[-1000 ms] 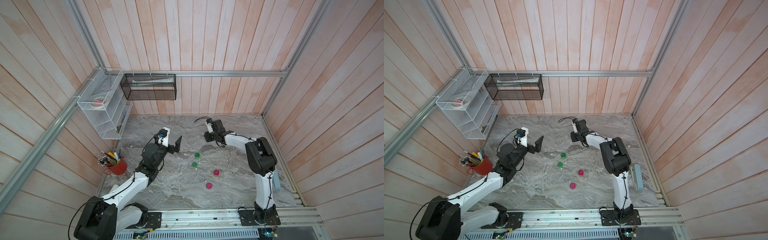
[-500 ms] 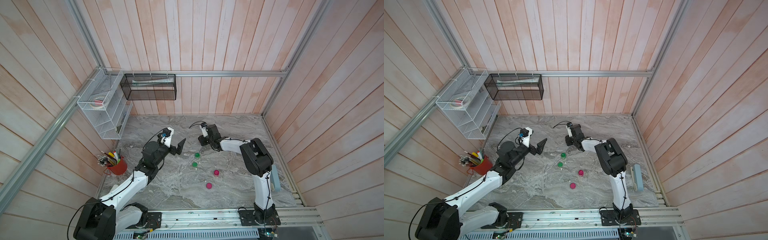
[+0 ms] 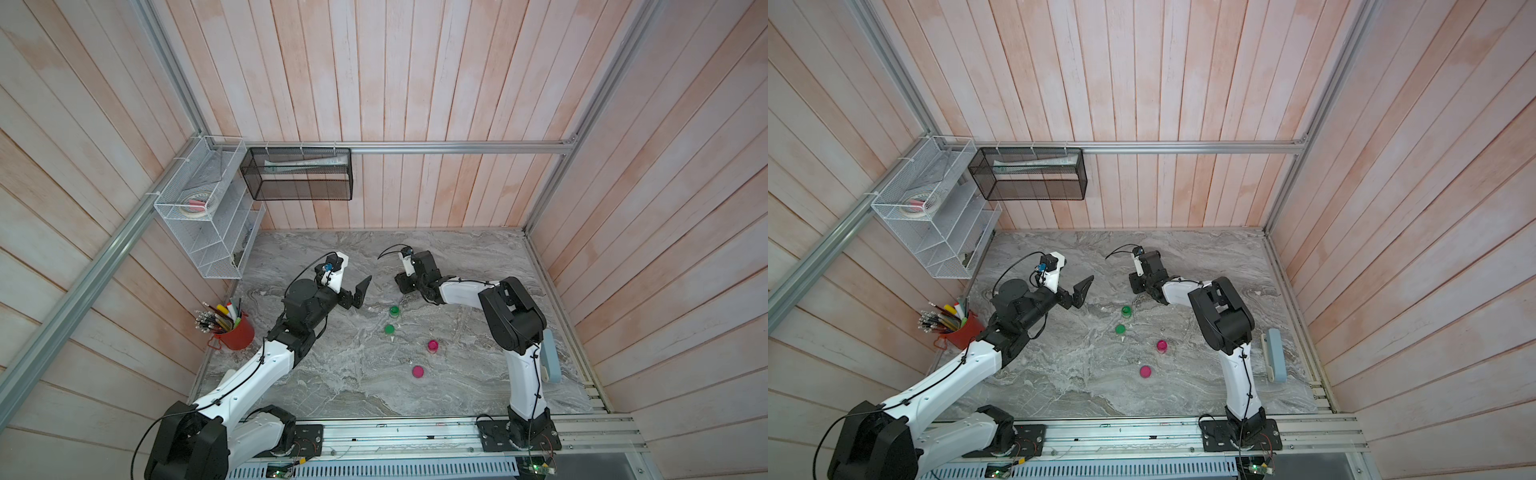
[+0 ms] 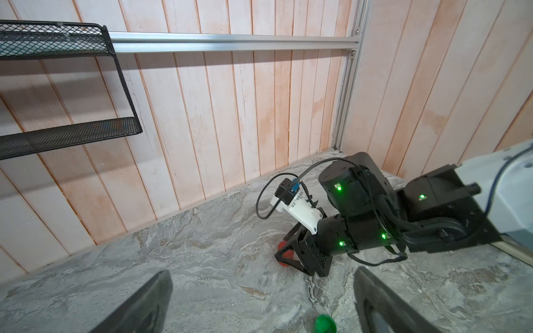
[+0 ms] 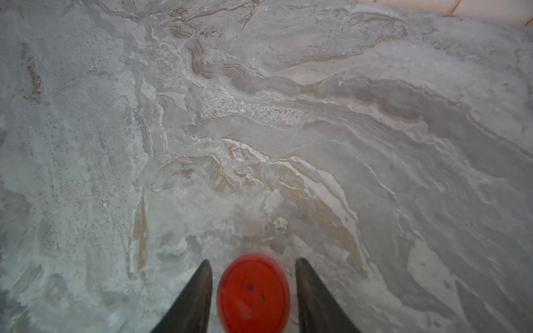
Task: Close the paint jar lid
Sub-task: Place the paint jar at the center of the board, then pick up the paint jar from the center of the board.
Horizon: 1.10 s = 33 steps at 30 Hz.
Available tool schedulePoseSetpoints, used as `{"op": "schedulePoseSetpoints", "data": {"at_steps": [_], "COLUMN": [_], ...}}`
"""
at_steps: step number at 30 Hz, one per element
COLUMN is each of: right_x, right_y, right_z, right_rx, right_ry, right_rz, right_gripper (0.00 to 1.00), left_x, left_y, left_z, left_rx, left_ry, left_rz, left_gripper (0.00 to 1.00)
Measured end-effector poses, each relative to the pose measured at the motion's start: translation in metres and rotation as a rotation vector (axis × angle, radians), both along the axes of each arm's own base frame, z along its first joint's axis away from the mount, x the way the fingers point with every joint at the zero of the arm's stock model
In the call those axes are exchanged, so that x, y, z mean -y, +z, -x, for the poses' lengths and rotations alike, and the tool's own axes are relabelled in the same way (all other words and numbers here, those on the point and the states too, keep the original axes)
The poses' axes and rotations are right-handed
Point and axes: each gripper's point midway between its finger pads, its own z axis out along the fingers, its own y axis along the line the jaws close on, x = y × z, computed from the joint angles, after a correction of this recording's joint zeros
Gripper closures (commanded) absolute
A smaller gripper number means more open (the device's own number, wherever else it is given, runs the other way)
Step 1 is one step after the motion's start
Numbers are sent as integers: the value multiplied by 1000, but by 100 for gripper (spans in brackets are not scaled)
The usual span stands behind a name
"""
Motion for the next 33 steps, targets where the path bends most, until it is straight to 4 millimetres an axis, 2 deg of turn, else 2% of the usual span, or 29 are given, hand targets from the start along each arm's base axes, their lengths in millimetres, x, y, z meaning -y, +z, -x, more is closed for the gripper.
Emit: {"op": "schedulePoseSetpoints", "data": {"at_steps": [4,10,12,13,17,21,25,33], "right_x": [0,0,2,4,22,51,75,94], "right_y": [8,52,70,81,128,159,162,150], "right_z": [1,-6,-9,-11,-13,3,31,85], "right_rx": [20,120,159,181,272,318,301,196], "right_ry": [8,16,15,14,-13,-52,-84,-120], "right_rz": [-2,-39,-51,-58,-101,-156,-189,-243], "right_gripper": [36,21,4,2,2,2,2,2], "left_x": [-7,-12,-15,-17,-21,-20,-18,-21], "left_y": [0,6,13,16,13,2,-5,1], "left_z": [-5,-3,-1,0,-1,-5,-6,-1], "left_rx": [-19,1,23,33,29,-10,-34,-45], "left_ry": [51,76,86,93,117,118,113,111], "left_rz": [27,27,24,23,7,-12,-24,-33], "left_gripper": [0,0,0,0,0,0,0,0]}}
